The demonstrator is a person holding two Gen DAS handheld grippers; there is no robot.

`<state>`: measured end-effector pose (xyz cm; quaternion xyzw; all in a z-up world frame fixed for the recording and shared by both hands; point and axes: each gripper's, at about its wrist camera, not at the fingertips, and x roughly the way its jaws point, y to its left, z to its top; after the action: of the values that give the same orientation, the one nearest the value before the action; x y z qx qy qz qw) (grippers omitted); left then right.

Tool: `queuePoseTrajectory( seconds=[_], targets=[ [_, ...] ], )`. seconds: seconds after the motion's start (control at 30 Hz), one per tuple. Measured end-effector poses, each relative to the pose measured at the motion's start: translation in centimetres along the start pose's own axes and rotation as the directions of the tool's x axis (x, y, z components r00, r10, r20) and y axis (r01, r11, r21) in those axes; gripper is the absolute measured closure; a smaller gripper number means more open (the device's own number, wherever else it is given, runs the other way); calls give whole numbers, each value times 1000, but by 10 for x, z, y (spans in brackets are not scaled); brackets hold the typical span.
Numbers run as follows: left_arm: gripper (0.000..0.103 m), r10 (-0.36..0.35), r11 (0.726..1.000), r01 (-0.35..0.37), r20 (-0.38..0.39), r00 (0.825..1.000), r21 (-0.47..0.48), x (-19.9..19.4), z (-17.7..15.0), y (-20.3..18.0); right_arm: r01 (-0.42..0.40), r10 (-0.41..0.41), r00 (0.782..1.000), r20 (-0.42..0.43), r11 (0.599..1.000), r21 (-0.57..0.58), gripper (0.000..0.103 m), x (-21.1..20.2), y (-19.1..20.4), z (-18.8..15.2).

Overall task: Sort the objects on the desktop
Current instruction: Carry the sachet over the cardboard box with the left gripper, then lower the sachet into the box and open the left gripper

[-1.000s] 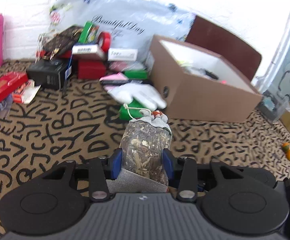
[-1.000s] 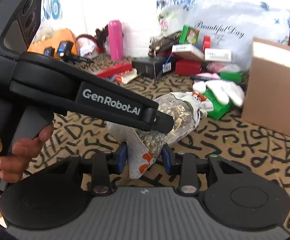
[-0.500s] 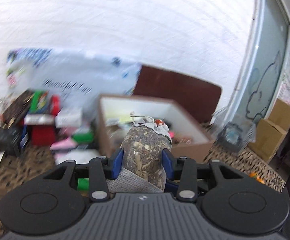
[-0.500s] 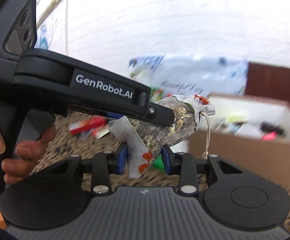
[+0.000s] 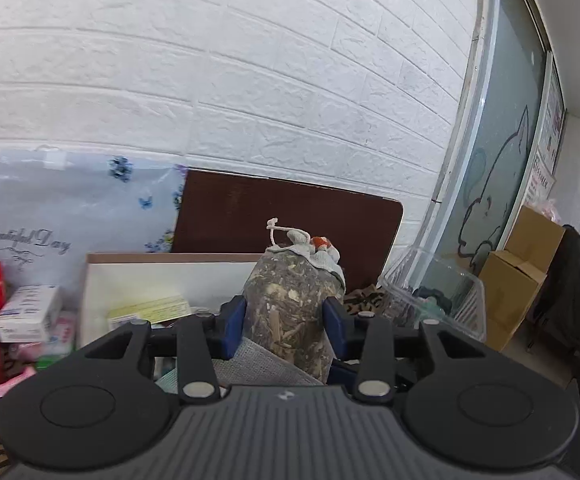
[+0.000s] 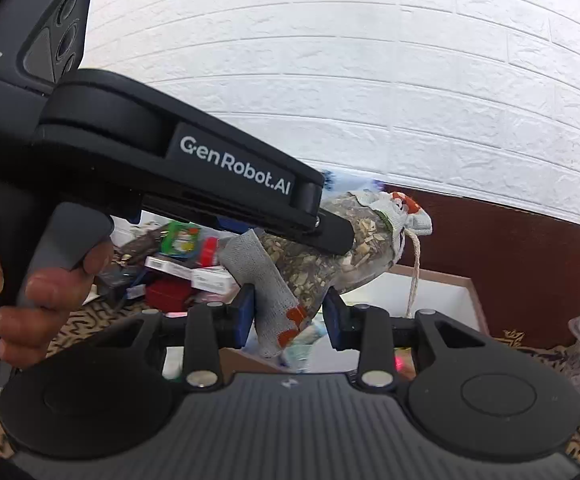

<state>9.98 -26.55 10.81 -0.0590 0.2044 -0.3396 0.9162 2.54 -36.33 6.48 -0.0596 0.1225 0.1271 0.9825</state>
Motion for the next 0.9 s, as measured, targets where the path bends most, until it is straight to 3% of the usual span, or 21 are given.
queuePoseTrajectory(
  seconds=[0.17, 0.43, 0.5, 0.53, 0.57, 0.63, 0.7, 0.73, 0.77, 0.9],
  targets=[
    [58, 7, 1000, -7, -34, 999, -8, 49, 3, 5, -10, 10, 998, -55, 1000, 5, 67, 26, -44, 1],
    [56, -12, 998, 6, -96, 995, -63, 119, 0, 19, 6, -11, 989, -148, 999, -39, 67, 71, -83, -10],
    [51, -8, 998, 2, -113, 994, -60, 135, -4, 22, 17, -23, 985, -169, 999, -34, 67, 82, -92, -14],
    [40, -13, 998, 5, -138, 990, -61, 144, -6, 25, 28, -34, 982, -183, 999, -31, 67, 89, -96, -17],
    [28, -19, 998, 7, -172, 985, -69, 151, -8, 28, 50, -55, 977, -205, 998, -29, 64, 97, -100, -20],
    [18, -18, 995, -5, -226, 974, -99, 158, -12, 35, 98, -103, 959, -264, 995, -31, 56, 112, -106, -26],
    [9, -3, 993, -25, -245, 969, -113, 159, -16, 42, 129, -133, 956, -262, 991, -31, 48, 115, -108, -32],
    [5, 16, 993, -45, -251, 968, -111, 159, -17, 44, 133, -137, 957, -257, 991, -32, 33, 115, -109, -34],
    [3, 40, 992, -69, -253, 967, -107, 159, -17, 46, 140, -144, 957, -254, 990, -35, 21, 114, -108, -36],
    [3, 86, 989, -112, -239, 967, -95, 155, -17, 51, 173, -178, 958, -226, 984, -41, 16, 112, -109, -39]
  ],
)
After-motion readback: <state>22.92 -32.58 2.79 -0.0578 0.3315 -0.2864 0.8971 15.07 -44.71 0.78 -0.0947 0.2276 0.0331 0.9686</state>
